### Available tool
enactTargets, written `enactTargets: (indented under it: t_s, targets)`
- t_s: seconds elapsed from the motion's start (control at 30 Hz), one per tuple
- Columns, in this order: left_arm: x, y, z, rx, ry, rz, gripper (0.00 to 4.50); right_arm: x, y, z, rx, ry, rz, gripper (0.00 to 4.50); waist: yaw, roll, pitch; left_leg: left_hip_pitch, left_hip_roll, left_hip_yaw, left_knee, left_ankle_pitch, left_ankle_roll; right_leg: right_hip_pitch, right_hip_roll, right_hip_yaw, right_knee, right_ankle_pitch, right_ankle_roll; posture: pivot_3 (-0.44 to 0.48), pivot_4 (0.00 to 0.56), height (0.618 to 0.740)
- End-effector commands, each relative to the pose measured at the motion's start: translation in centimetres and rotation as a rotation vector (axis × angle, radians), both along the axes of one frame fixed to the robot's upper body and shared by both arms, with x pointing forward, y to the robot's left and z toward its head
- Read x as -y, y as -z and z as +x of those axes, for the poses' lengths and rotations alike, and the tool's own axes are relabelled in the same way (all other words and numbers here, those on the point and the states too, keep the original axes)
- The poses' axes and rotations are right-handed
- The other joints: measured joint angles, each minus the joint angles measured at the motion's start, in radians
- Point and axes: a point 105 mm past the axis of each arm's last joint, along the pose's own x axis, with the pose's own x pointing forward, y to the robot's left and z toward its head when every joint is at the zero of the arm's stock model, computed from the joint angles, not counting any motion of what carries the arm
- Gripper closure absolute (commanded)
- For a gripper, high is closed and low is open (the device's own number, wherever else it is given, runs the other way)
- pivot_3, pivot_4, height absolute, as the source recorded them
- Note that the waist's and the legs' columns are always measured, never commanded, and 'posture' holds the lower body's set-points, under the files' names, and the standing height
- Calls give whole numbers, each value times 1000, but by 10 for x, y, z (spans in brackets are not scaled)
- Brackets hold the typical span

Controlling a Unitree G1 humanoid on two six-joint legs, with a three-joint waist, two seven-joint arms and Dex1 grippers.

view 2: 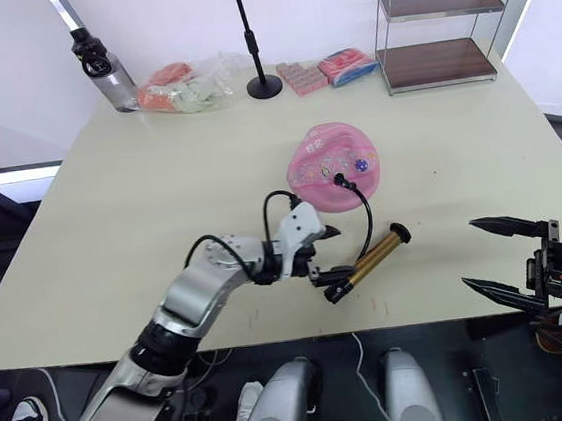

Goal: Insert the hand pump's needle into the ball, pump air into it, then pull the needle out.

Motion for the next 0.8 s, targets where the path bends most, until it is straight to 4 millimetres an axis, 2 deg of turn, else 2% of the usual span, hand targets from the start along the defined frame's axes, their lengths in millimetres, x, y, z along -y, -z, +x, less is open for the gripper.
enactTargets:
  t_s: [0.03, 0.23, 0.5, 0.63, 0.67, 0.73, 0.8]
  targets:
    - [7, 2, 6, 23, -17, 34, 58, 0, -5, 1, 32, -9, -21, 0, -3, 0, 0, 0, 0, 0, 0, 0, 0, 0, 0, 0, 0, 0, 0, 0, 150, 740]
    - [22, 16, 2, 4, -13, 89, 58, 0, -6, 4, 49, -11, -27, 0, 1, 0, 0, 0, 0, -1, 0, 0, 0, 0, 0, -1, 0, 0, 0, 0, 150, 740]
    - [19, 22, -3, -29, -23, 114, 58, 2, -5, 3, 49, -5, -29, 0, 0, 0, 0, 0, 1, -1, 0, 0, 0, 0, 0, -1, 1, 0, 0, 0, 150, 740]
    - [16, 18, -4, -52, -37, 86, 1009, 2, -4, 3, 50, -1, -26, 0, 1, 0, 0, 0, 1, -1, 0, 0, 0, 0, 0, 0, 0, 0, 0, 0, 150, 740]
    - [15, 18, -4, -52, -36, 87, 1691, 2, -5, 4, 54, 6, -14, 0, 1, 0, 0, 0, 1, -1, 0, 0, 0, 0, 0, 0, 0, 0, 0, 0, 150, 740]
    - [13, 18, -6, -50, -30, 91, 2379, 2, -6, 6, 57, 19, 9, 0, 0, 0, 0, 0, 1, -1, 0, 0, 0, 0, 0, 0, 0, 0, 0, 0, 150, 740]
    - [12, 17, -6, -49, -27, 90, 3339, 1, -7, 7, 56, 17, 8, 0, 0, 0, 0, 0, 1, -1, 0, 0, 0, 0, 0, 0, 1, 0, 0, 0, 150, 740]
